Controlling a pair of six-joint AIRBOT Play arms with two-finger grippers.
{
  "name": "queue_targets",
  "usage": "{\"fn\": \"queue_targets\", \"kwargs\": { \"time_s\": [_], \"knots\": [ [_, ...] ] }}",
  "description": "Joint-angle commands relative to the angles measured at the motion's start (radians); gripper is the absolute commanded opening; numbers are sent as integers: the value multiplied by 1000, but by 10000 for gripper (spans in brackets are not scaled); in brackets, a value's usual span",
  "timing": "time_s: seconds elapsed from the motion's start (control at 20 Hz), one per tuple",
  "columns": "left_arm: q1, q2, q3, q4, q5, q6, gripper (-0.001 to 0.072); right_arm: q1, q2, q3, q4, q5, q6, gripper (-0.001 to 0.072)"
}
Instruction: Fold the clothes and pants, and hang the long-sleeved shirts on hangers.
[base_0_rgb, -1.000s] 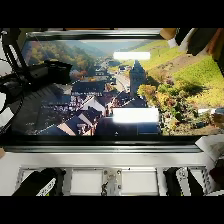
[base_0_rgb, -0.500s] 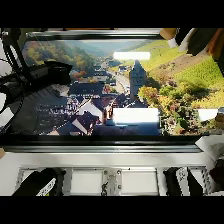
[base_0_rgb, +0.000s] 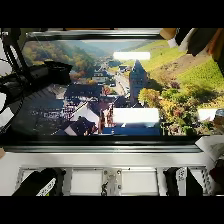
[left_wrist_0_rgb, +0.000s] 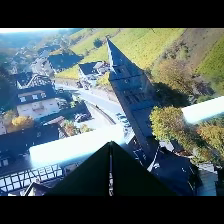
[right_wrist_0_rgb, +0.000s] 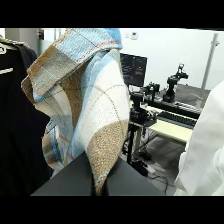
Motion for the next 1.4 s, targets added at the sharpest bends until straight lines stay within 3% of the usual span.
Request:
{"fn": "queue_targets", "kwargs": {
  "time_s": [0.0, 0.65, 1.05, 1.25, 1.35],
  "knots": [
    [-1, -1, 0, 0, 0, 0, 11, 0, 24, 0, 0, 8, 0, 10],
    [-1, -1, 0, -1, -4, 0, 11, -1, -26, 1, -34, 31, 1, 10],
    [-1, -1, 0, 0, -25, 0, 11, -5, -132, 68, -138, -58, 127, 9],
    [-1, -1, 0, -1, -25, 0, 11, -107, -199, 154, -138, -58, 243, 10],
    [-1, -1, 0, -1, -25, 0, 11, -166, -206, 173, -134, -58, 247, 10]
  ]
}}
